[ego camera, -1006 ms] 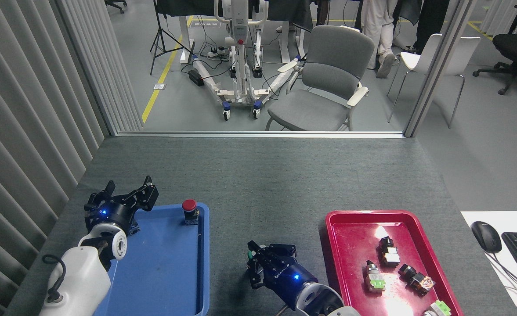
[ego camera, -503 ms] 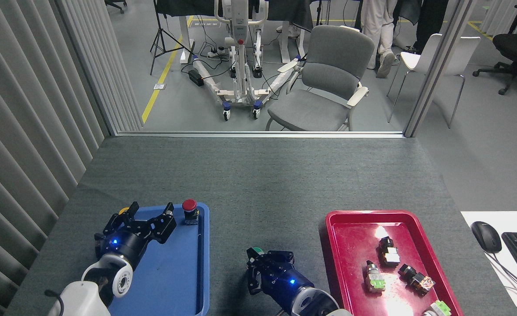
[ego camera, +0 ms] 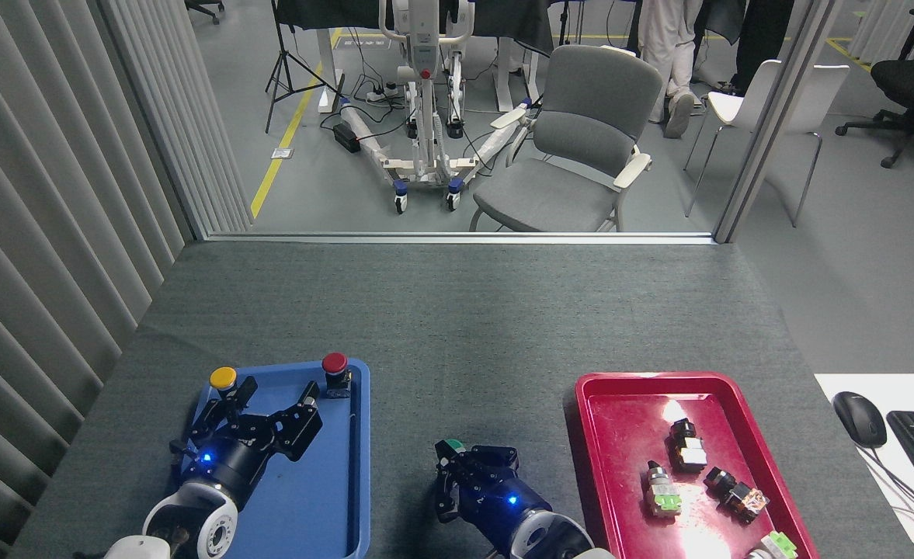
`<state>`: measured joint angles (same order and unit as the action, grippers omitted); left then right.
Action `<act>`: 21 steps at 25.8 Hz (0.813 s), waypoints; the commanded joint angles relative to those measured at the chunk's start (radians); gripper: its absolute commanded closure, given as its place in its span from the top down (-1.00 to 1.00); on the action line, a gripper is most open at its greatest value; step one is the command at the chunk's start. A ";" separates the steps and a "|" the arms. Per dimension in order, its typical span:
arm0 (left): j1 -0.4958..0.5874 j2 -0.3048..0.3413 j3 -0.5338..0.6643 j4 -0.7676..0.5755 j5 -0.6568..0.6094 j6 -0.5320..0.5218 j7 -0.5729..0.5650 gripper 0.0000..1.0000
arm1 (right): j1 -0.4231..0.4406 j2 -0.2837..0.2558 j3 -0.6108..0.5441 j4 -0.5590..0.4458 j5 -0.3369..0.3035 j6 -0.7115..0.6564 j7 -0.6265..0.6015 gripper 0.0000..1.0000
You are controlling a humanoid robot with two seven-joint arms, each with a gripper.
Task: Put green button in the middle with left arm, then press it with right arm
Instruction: 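Hold the press on the green button, then lift the right gripper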
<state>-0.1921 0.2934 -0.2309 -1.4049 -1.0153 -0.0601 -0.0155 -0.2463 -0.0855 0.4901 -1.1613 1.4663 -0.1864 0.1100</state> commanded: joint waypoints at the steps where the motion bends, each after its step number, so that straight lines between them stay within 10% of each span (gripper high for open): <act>1: 0.008 0.000 0.013 -0.002 0.003 -0.003 0.000 1.00 | 0.001 -0.002 0.002 0.002 0.000 -0.001 0.065 -1.00; 6: 0.033 -0.010 0.016 0.003 -0.005 -0.004 0.014 1.00 | -0.001 0.000 0.001 -0.009 -0.020 -0.005 0.062 -1.00; 12: 0.046 -0.010 0.021 -0.016 -0.005 -0.006 0.012 1.00 | 0.002 -0.005 -0.011 -0.063 -0.192 -0.008 0.010 -1.00; 21: 0.051 -0.025 0.044 -0.009 -0.008 -0.006 0.012 1.00 | 0.004 -0.010 -0.024 -0.072 -0.198 -0.007 -0.061 -1.00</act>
<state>-0.1426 0.2700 -0.1899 -1.4153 -1.0220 -0.0667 -0.0035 -0.2439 -0.0926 0.4717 -1.2299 1.2711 -0.1947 0.0854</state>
